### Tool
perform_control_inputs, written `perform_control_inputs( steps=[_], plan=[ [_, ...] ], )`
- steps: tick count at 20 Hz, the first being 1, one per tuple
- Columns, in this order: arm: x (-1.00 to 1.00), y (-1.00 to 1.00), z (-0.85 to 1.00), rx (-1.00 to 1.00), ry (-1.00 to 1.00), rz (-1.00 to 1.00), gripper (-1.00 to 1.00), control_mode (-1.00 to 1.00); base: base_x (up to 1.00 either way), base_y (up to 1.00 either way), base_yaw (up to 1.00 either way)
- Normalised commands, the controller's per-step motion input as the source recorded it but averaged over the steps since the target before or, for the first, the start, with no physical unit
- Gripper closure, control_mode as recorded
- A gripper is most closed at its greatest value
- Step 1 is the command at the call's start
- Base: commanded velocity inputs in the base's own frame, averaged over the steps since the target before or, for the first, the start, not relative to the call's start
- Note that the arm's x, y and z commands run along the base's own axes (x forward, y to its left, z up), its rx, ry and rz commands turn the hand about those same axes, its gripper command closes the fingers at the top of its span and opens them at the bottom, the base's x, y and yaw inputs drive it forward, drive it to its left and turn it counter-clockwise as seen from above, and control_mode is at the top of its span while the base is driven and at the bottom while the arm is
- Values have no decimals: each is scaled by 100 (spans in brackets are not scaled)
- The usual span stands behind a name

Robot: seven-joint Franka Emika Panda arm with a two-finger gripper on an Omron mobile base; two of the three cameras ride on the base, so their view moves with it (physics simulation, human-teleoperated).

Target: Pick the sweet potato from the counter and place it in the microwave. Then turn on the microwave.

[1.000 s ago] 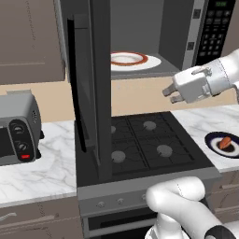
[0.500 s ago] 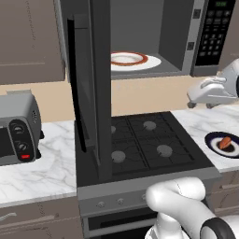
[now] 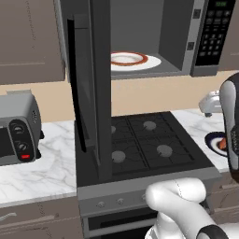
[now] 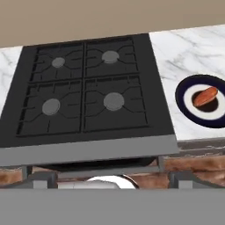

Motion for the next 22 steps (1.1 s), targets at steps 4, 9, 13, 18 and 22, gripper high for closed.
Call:
perform_control_inputs(
  steps=[4,9,13,18,22],
  plan=[
    [54,-74,-32,0,17,-25,-100,-100,0,0,0],
    [43,-63,-31,0,15,-22,-100,-100,0,0,0],
    [31,-64,-30,0,15,-15,-100,-100,0,0,0],
    [18,-51,-41,0,11,-14,-100,-100,0,0,0],
    [12,-43,-48,1,9,-13,-100,-100,0,0,0]
  ],
)
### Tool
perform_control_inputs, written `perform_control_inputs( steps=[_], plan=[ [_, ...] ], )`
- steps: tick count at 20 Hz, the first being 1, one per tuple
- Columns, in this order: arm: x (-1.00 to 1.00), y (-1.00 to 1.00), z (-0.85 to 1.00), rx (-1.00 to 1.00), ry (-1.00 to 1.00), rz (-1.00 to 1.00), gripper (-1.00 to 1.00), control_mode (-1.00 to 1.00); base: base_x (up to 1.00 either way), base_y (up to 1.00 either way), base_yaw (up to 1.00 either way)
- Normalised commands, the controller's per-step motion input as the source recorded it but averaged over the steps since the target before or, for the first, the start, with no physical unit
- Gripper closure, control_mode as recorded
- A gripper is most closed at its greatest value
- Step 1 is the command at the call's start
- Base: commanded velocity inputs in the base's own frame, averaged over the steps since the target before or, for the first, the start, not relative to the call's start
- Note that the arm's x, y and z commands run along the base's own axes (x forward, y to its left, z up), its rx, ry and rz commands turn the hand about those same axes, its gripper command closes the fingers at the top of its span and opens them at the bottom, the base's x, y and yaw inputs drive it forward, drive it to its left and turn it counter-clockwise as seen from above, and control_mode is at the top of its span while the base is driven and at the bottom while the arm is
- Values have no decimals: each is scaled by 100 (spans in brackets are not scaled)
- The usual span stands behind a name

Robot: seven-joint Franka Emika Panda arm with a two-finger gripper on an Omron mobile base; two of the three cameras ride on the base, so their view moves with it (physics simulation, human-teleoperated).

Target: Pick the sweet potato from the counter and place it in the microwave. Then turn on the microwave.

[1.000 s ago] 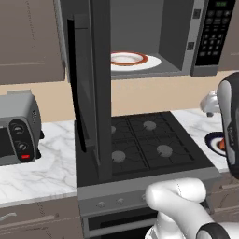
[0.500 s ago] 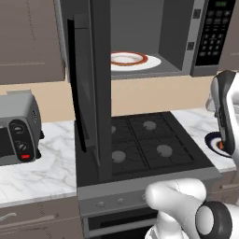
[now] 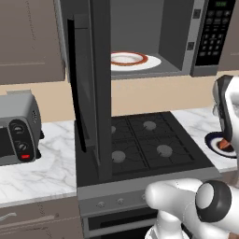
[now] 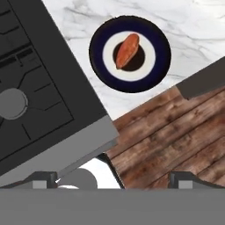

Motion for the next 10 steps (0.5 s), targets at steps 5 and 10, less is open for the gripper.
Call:
perform_control_inputs(
  steps=[5,10],
  plan=[
    [17,-38,-42,4,8,-12,-100,-100,0,0,0],
    [11,-27,-37,6,5,-11,-100,-100,0,0,0]
  ],
)
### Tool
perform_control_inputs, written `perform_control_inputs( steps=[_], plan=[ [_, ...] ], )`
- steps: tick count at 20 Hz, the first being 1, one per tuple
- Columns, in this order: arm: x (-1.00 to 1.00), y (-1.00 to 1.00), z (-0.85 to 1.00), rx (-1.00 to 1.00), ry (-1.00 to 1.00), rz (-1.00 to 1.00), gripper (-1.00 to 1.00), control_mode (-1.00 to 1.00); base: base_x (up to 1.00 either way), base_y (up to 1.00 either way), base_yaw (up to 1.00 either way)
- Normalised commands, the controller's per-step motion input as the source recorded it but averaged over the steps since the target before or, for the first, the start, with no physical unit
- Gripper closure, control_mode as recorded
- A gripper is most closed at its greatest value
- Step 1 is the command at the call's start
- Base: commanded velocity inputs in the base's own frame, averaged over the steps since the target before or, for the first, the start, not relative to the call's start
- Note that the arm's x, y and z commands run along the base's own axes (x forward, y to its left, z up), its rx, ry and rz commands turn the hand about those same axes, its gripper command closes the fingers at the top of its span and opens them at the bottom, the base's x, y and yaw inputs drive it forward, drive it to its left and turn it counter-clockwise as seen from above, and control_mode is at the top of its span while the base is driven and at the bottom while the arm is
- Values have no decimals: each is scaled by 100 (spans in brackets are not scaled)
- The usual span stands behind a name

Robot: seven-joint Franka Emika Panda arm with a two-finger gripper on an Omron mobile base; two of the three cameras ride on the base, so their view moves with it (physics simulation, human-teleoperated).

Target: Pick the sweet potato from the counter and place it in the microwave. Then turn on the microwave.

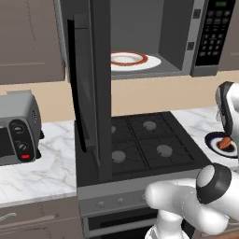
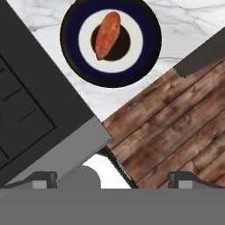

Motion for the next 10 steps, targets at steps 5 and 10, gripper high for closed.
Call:
perform_control_inputs(
  steps=[5,10],
  plan=[
    [14,-30,-41,5,5,-10,-100,-100,0,0,0],
    [15,-27,-48,3,0,-4,-100,-100,0,0,0]
  ],
)
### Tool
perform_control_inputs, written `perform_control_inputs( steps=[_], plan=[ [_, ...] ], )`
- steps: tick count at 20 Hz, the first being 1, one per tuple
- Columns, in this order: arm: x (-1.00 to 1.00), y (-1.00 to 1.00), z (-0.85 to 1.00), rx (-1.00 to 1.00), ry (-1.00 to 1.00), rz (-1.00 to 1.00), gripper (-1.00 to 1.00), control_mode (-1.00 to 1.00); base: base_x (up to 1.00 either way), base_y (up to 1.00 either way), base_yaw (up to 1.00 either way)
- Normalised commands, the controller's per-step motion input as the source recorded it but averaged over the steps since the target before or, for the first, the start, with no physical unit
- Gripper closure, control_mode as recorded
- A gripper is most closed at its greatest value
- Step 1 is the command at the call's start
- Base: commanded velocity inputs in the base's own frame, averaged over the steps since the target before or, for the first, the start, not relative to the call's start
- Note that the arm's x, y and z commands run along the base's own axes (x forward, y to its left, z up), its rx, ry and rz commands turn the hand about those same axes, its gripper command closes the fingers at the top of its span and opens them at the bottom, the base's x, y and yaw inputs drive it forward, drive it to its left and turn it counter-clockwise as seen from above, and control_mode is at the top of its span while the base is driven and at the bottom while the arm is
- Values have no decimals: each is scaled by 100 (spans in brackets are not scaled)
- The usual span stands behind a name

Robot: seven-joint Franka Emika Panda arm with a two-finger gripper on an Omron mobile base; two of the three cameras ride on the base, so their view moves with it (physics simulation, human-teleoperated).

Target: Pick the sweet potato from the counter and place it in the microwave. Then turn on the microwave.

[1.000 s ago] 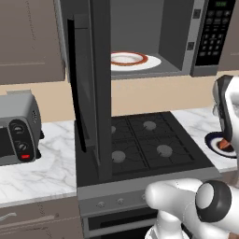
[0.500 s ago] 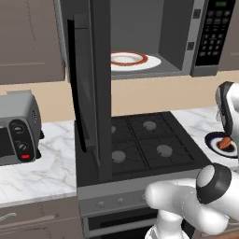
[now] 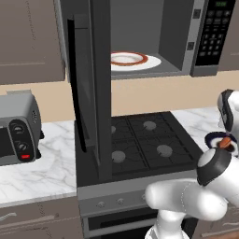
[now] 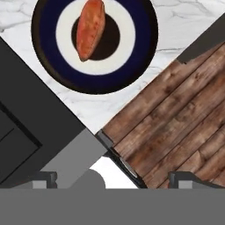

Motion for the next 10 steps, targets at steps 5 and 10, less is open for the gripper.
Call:
perform_control_inputs(
  steps=[5,10],
  plan=[
    [13,-24,-30,0,0,-4,-100,-100,0,0,0],
    [25,-18,-18,0,0,-3,-100,-100,0,0,0]
  ],
)
